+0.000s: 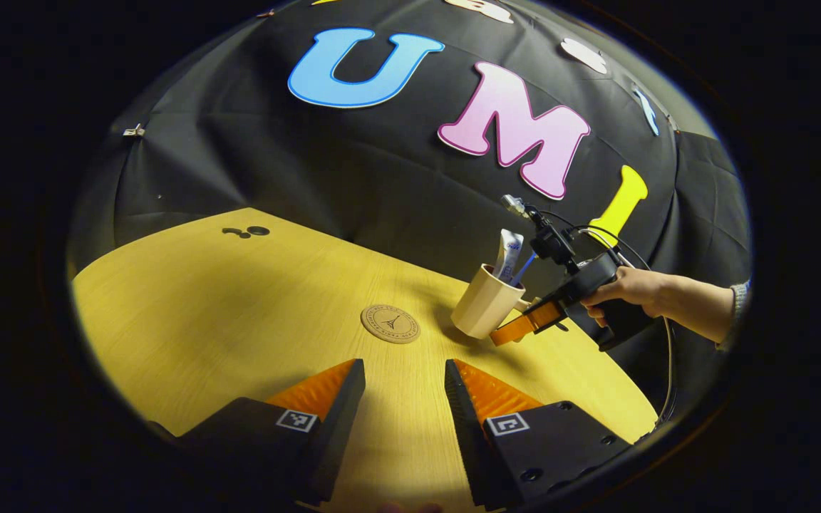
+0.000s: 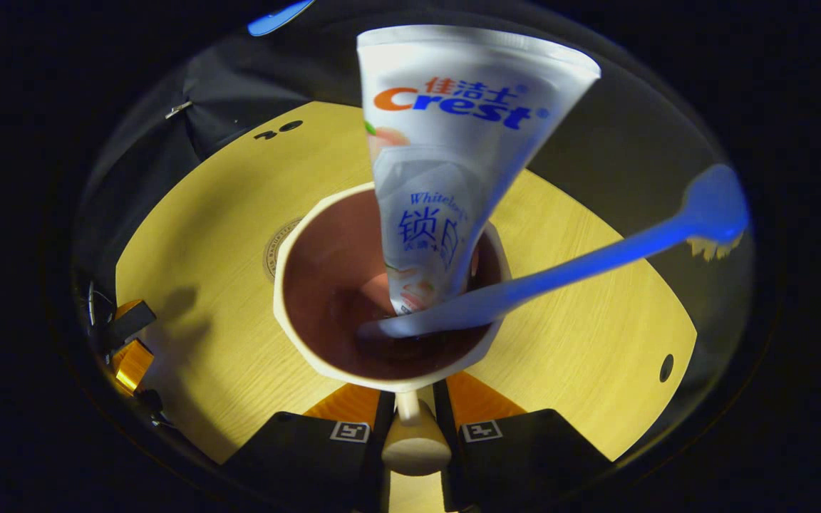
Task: Put the toothbrush and toothpaste on the desktop into the cup, then pick up the cup and place it on the coaster on the desktop.
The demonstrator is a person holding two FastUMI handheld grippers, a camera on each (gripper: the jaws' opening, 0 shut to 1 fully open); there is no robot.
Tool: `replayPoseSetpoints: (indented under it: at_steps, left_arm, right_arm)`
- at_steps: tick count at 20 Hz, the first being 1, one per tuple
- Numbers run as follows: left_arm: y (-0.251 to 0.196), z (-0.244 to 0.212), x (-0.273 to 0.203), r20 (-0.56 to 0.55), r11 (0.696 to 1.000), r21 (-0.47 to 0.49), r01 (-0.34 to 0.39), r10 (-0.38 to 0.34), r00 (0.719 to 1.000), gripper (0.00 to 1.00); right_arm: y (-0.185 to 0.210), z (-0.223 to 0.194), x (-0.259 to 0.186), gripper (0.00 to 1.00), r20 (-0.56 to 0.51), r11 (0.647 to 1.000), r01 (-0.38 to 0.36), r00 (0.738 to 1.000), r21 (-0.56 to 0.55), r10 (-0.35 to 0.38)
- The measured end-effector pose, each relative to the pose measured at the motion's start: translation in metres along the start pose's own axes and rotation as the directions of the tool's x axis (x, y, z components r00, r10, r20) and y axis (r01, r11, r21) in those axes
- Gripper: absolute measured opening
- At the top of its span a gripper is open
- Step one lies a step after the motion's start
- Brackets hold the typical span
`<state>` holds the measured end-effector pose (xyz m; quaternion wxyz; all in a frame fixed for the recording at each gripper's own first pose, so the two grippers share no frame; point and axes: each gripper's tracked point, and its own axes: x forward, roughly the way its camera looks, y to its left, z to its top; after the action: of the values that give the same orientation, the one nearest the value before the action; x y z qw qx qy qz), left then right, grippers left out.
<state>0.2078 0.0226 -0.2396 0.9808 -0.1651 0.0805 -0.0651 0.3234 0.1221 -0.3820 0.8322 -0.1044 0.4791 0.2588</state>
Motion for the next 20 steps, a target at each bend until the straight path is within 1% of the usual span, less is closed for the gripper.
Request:
replayPoseSetpoints:
  at_steps: [7, 13, 18, 20]
  left_arm:
    - [0.022, 0.005, -0.011, 0.004, 1.000, -0.014, -0.022, 0.022, 1.000, 0.71]
    - [0.047, 0.013, -0.014, 0.014, 0.999, -0.031, -0.044, 0.045, 0.999, 0.71]
    - [0.064, 0.016, -0.016, 0.020, 0.997, -0.056, -0.056, 0.057, 0.998, 0.71]
    - [0.066, 0.017, -0.016, 0.018, 0.996, -0.066, -0.054, 0.055, 0.998, 0.71]
  right_arm:
    - [0.048, 0.030, 0.018, 0.32, -0.001, 0.998, -0.043, 0.999, -0.042, 0.043]
    - [0.081, 0.044, 0.033, 0.31, -0.030, 0.994, -0.075, 0.997, -0.077, 0.073]
    - [0.085, 0.058, 0.029, 0.31, -0.016, 0.994, -0.065, 0.998, -0.087, 0.063]
    - [0.086, 0.053, 0.032, 0.31, -0.038, 0.995, -0.059, 0.998, -0.082, 0.057]
